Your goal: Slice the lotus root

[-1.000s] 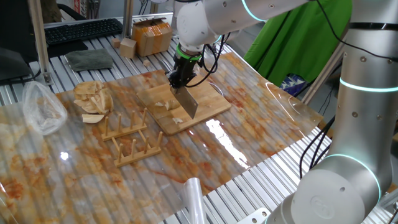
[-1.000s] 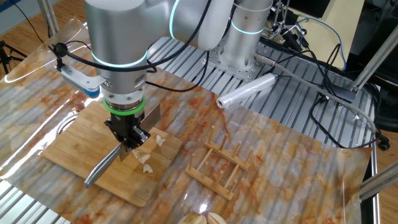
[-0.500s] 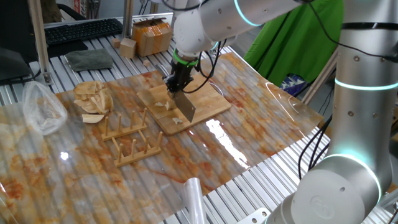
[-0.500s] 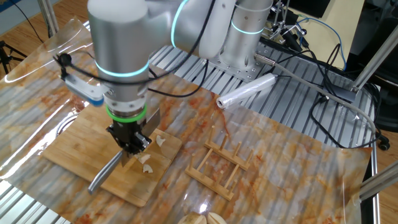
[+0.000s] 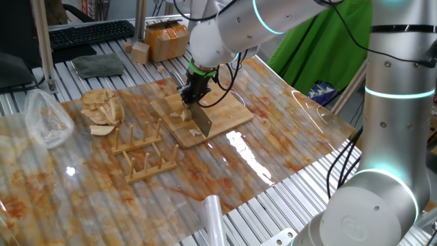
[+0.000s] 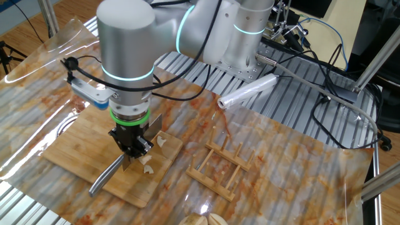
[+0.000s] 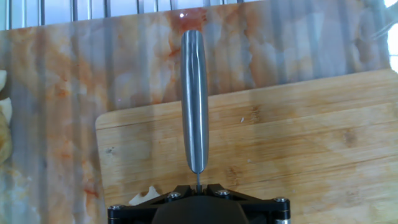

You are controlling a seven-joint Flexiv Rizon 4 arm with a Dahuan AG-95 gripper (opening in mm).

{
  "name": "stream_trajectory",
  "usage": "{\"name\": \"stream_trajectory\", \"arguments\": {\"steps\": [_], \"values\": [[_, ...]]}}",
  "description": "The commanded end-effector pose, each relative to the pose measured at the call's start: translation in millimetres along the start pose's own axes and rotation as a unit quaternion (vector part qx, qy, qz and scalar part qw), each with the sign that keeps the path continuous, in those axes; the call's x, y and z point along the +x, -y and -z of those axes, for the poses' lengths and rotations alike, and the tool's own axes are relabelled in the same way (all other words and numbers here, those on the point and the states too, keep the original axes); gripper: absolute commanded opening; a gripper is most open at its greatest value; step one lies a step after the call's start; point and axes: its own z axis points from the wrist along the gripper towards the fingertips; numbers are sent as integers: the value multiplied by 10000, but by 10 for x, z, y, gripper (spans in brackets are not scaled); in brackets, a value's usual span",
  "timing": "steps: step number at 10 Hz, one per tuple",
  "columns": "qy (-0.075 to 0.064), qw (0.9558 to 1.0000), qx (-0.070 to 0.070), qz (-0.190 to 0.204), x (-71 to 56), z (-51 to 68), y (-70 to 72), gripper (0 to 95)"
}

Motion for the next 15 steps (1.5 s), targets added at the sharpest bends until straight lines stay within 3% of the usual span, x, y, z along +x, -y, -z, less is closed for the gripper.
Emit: {"name": "stream_trajectory", "arguments": {"steps": [1,6,10,15], "values": [[-70,9999,40,-69,7,9,-11,0],[-69,9999,54,-75,-1,98,-32,0],[-126,9999,80,26,-21,246,48,0],[-160,9998,92,107,-16,323,108,0]]}}
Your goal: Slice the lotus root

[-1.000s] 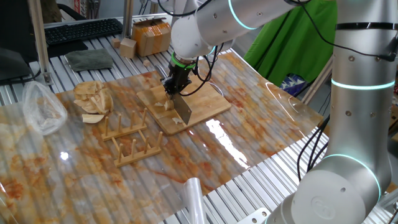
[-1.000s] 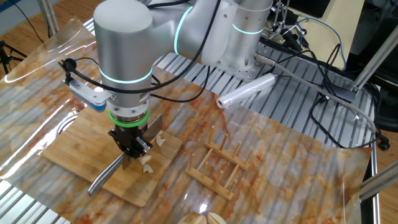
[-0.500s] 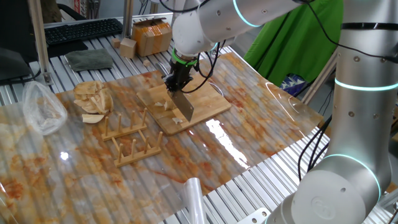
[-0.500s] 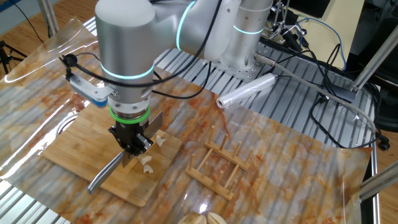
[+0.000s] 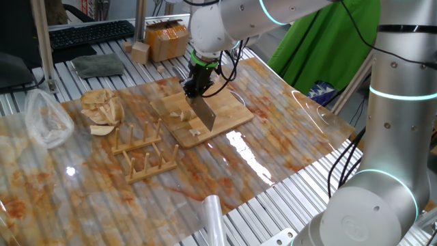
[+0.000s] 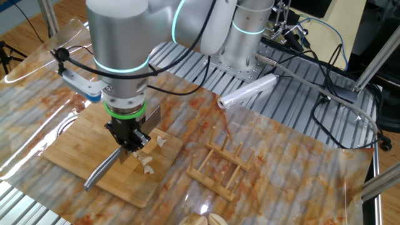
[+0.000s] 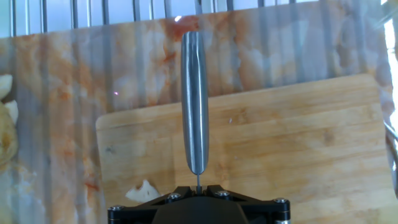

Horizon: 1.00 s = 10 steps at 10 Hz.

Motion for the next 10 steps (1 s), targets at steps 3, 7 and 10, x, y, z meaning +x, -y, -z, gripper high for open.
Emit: {"name": "stream_trajectory", "arguments": {"steps": [3,7,10], "values": [[-5,10000,-24,60,-17,-23,40,0],[5,10000,-49,57,-14,-52,48,0],[80,9999,11,91,-5,-276,-39,0]]}}
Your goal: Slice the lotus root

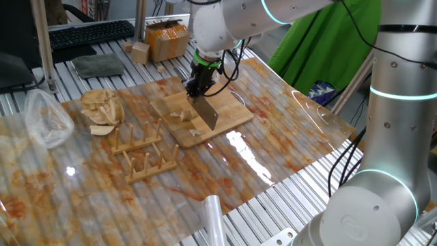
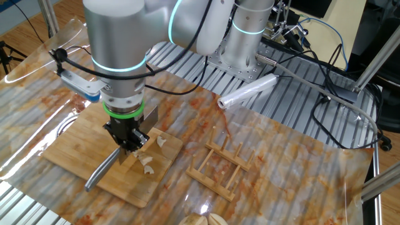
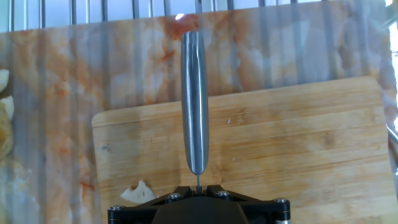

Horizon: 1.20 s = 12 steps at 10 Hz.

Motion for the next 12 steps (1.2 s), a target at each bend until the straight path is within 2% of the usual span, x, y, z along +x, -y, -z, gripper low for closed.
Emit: {"name": "stream_trajectory", "arguments": {"steps": [1,5,7,8,9,12], "values": [[-13,9999,98,40,-29,-106,-44,0],[11,10000,42,-15,-38,-140,-58,0],[-29,10000,37,-16,-21,-102,-41,0],[133,9999,-27,-70,17,-191,-66,0],[201,9998,-12,-74,18,-252,-77,0],[147,9999,-30,-56,-13,-258,-56,0]]}}
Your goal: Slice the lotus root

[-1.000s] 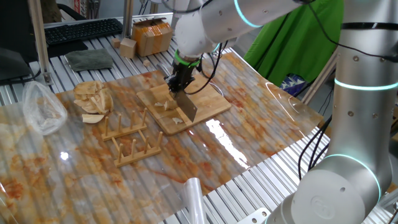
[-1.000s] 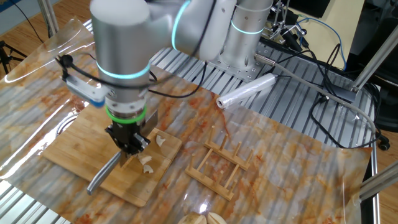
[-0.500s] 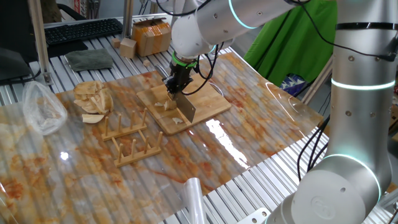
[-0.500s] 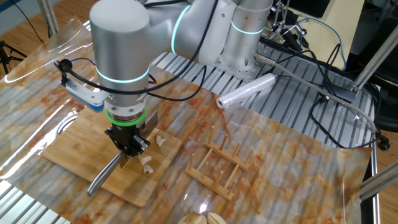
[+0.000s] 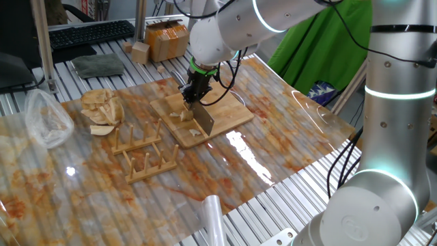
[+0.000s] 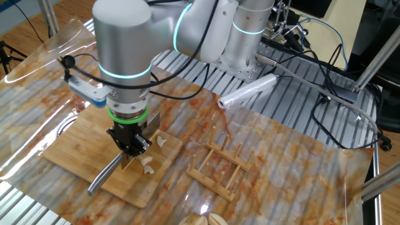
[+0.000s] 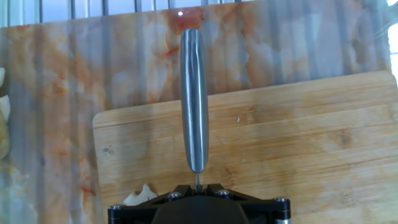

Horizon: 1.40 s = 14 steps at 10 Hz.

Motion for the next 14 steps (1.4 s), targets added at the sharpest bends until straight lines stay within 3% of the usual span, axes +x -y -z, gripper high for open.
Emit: {"name": "stream_trajectory", "arguments": {"steps": [1,3,4,6,9,11,14], "values": [[-32,10000,-47,-15,5,-173,-3,0],[22,10000,-57,-31,2,-240,-30,0],[-31,10000,-32,-28,1,-248,-31,0],[-81,9999,-83,-58,17,-215,-22,0],[-50,9999,-111,-100,14,-214,-24,0],[-194,9996,-139,-161,31,-137,-14,0],[-203,9995,-157,-177,-3,-51,-28,0]]}}
